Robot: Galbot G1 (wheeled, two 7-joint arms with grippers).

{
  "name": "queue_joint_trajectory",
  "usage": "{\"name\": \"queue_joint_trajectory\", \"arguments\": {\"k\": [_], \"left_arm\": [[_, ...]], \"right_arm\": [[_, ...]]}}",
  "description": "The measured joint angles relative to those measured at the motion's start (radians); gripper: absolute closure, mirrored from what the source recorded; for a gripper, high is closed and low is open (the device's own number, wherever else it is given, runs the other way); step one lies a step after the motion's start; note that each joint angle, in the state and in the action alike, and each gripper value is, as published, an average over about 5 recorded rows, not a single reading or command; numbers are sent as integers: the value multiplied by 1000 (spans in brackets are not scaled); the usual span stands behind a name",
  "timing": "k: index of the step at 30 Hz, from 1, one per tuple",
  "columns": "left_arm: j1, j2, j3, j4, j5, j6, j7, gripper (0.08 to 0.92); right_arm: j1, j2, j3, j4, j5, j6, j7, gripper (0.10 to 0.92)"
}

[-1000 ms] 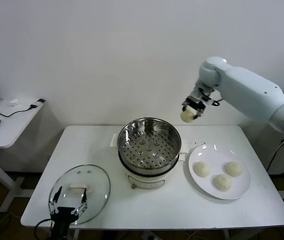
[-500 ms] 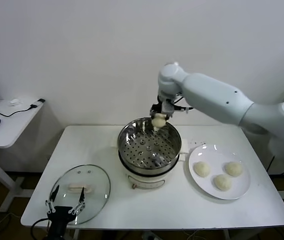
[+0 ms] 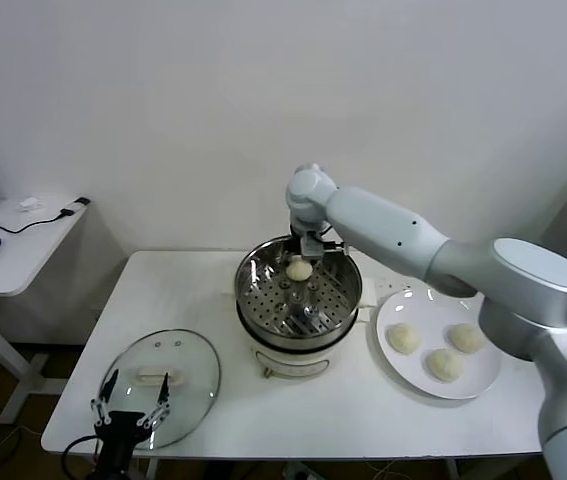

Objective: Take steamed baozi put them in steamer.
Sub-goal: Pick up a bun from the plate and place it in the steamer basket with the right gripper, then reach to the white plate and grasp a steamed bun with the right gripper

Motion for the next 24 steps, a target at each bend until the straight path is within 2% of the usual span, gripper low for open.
{"name": "queue_joint_trajectory", "arguments": {"k": [7,10,17,24], "left_arm": [[-6,1,0,-2,3,4,0,177],[-3,1,1,-3,3,5,0,177],[2,-1,6,-9,4,5,-3,177],[-1,0,14,-20,8,12,-2,177]], "right_arm": [[-3,6,8,-12,-5,1,1,244],[4,2,11,-8,6,1,-4,209],[60,-48,-4,47,112,-34,-32,203],[209,-193,-125,152,426,-226,-42,203]]}}
